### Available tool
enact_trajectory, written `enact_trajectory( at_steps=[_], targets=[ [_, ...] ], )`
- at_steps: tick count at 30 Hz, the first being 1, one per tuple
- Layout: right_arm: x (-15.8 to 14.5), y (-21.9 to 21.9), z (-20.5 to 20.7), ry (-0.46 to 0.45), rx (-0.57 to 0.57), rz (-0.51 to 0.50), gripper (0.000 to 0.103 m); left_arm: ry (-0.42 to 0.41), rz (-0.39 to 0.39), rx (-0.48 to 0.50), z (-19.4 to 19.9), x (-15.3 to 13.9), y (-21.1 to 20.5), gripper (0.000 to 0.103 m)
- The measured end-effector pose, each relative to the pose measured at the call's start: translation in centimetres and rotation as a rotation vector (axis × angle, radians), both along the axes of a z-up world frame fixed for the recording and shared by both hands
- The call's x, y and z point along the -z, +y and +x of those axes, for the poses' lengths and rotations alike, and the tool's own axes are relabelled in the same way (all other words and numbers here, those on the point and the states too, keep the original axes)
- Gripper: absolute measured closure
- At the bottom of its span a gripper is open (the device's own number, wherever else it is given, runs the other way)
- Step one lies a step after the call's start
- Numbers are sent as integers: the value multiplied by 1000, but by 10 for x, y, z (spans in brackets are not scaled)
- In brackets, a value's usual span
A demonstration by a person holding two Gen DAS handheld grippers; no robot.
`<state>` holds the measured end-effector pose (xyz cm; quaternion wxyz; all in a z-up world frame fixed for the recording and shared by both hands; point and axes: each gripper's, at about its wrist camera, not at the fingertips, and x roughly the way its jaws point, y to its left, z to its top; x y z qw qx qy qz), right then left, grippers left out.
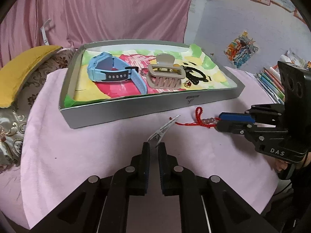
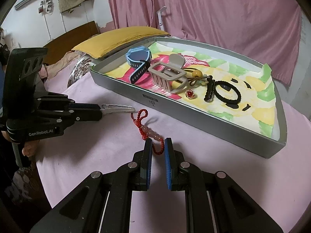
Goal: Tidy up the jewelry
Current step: 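Move the left gripper to the white plastic hair clip while the right grasps the red bead bracelet, then grasp and lift the white hair clip with the left gripper while the right holds the bracelet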
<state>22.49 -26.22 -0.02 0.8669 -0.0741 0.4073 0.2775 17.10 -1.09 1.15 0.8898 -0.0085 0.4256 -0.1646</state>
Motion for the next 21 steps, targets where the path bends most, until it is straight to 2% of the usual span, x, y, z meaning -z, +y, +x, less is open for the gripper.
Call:
enact_trajectory(
  at_steps=[1, 3, 5, 12, 21],
  targets=[
    [0, 0, 0, 2, 0, 0, 92, -4, 4, -1, 0, -1, 0, 89],
    [1, 0, 2, 6, 0, -1, 92, -16, 3, -1, -1, -2, 1, 71],
    [1, 0, 1, 8, -3, -4, 92, -33, 1, 1, 0, -3, 1, 60],
    [4, 2, 2, 18, -13, -9, 92, -23, 8, 44, 11, -2, -4, 59],
    [4, 3, 3, 25, -19, -10, 92, -18, 33, 101, 8, -2, -14, 60]
  ],
)
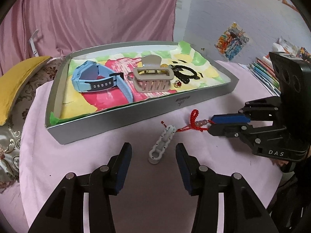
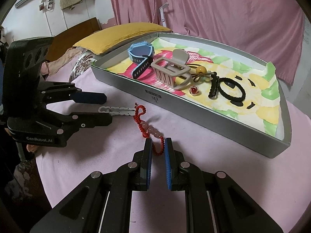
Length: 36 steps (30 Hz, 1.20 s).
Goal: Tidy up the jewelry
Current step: 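Grasp and lift the white hair clip with the left gripper while the right holds the bracelet, then carry the white hair clip with the left gripper while the right carries the bracelet over the tray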
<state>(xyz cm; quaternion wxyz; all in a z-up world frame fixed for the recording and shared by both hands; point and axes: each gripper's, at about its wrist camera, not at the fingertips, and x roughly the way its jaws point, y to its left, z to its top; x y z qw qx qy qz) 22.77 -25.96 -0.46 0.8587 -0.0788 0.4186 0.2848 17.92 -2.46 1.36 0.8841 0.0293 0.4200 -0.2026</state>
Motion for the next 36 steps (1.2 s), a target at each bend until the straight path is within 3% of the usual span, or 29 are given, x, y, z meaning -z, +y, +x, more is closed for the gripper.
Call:
enact_trajectory(
  at_steps=[7, 9, 11, 18, 28, 36],
  targets=[
    [0, 0, 0, -1, 0, -1, 92, -9, 54, 33, -6, 0, -6, 72],
    [0, 0, 0, 0, -1, -1, 92, -13, 75, 44, -8, -1, -7, 84],
    [0, 0, 0, -1, -1, -1, 92, -11, 85, 57, -9, -1, -9, 88],
    [-6, -6, -5, -50, 27, 14, 96, -1, 42, 59, -15, -4, -10, 88],
    [-22, -19, -22, -159, 77, 57, 99, -119, -39, -11, -30, -20, -10, 88],
    [-30, -23, -27, -192, 85, 64, 99, -138, -68, -28, -27, -23, -9, 88]
  ],
)
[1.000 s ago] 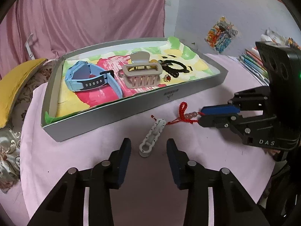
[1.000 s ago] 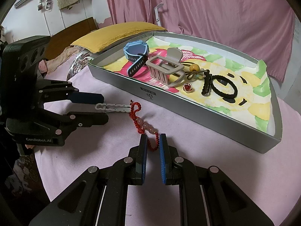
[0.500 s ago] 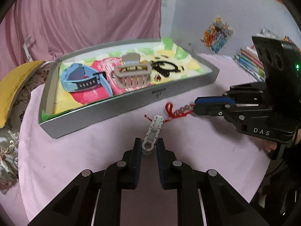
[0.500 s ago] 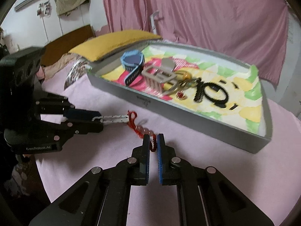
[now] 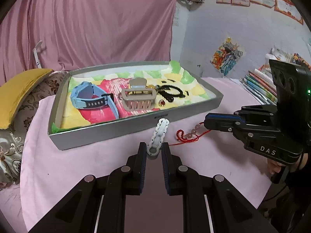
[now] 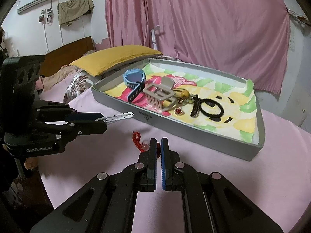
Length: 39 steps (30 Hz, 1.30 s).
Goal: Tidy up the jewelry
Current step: 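Carry the white hair clip with the left gripper while the right carries the bracelet over the tray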
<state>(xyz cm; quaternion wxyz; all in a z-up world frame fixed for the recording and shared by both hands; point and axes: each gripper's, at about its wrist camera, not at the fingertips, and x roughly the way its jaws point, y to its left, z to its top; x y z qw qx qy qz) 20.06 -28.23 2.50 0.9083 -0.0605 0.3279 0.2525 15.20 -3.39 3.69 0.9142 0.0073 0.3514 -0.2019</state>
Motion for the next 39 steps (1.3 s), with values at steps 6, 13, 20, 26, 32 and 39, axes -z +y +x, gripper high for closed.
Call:
enact_trajectory(
  at_steps=[6, 13, 20, 26, 32, 39],
  targets=[
    [-20, -4, -2, -82, 27, 36, 99, -103, -57, -44, -3, -15, 3, 88],
    [-54, -2, -9, -248, 85, 90, 99, -223, -128, -127, 4, -36, 3, 88],
    [-81, -1, -10, -435, 181, 139, 99, -330, -198, -227, 25, -55, 7, 88],
    [-89, -4, 5, -521, 255, 163, 99, -443, -157, -272, 43, -67, 3, 88],
    [-79, -1, 34, -474, 280, 166, 99, -469, -118, -279, 61, -66, -5, 88],
    [-62, -4, 60, -381, 289, 157, 99, -359, -107, -279, 88, -46, -6, 88]
  ],
)
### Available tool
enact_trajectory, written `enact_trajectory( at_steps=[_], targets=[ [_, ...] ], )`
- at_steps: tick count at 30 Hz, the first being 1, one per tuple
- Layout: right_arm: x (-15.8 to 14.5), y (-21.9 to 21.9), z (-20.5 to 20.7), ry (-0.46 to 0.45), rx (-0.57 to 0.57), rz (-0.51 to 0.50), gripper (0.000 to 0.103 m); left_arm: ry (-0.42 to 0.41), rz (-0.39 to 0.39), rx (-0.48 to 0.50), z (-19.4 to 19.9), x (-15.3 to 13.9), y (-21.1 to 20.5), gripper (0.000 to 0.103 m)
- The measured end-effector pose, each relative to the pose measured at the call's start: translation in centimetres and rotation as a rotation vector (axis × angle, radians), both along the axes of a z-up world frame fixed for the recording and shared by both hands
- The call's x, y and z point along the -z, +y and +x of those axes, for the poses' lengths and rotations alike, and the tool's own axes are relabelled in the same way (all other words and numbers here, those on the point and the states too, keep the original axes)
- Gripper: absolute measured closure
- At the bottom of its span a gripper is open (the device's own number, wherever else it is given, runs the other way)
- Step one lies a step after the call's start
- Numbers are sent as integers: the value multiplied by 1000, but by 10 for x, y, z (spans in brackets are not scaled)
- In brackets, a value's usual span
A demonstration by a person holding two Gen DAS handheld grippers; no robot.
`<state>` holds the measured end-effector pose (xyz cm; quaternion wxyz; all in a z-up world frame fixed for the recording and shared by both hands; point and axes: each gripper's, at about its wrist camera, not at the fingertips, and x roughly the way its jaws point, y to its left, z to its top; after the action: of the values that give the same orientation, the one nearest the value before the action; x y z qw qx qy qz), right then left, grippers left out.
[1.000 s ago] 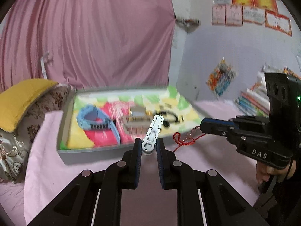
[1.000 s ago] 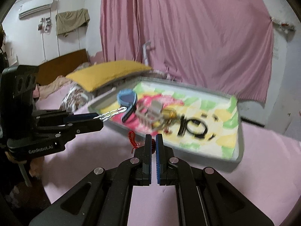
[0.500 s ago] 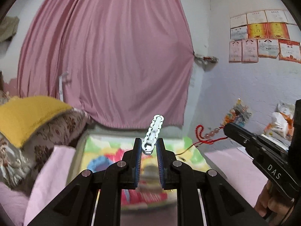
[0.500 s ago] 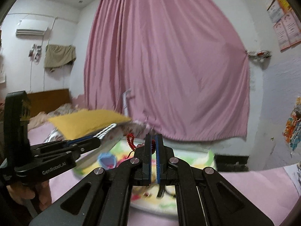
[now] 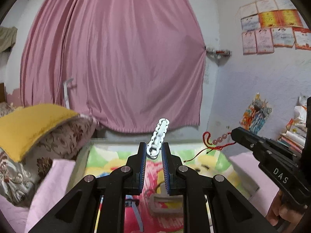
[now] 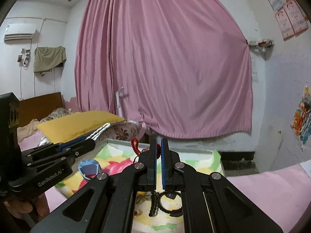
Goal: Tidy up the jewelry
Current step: 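Carry the white hair clip with the left gripper while the right carries the bracelet over the tray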
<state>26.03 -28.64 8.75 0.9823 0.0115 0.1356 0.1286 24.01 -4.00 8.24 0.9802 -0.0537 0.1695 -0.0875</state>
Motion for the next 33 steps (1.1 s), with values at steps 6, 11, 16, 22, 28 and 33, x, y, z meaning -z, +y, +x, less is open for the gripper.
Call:
enact_trajectory(
  at_steps=[6, 11, 16, 22, 28, 33],
  targets=[
    [12, -2, 14, 80, -10, -1, 99, 83, -8, 0, 10, 10, 4, 88],
    [23, -1, 22, 156, -31, 2, 99, 141, -7, -2, 17, 17, 6, 88],
    [39, -4, 33, 236, -50, 19, 99, 190, 6, 1, 22, 25, 6, 88],
    [53, -3, 42, 300, -70, 26, 99, 242, 13, 11, 27, 33, 6, 88],
    [55, -1, 42, 310, -74, 26, 99, 273, 0, 9, 31, 36, 9, 88],
    [56, 1, 43, 322, -78, 23, 99, 289, -4, 8, 33, 38, 10, 88]
  ],
)
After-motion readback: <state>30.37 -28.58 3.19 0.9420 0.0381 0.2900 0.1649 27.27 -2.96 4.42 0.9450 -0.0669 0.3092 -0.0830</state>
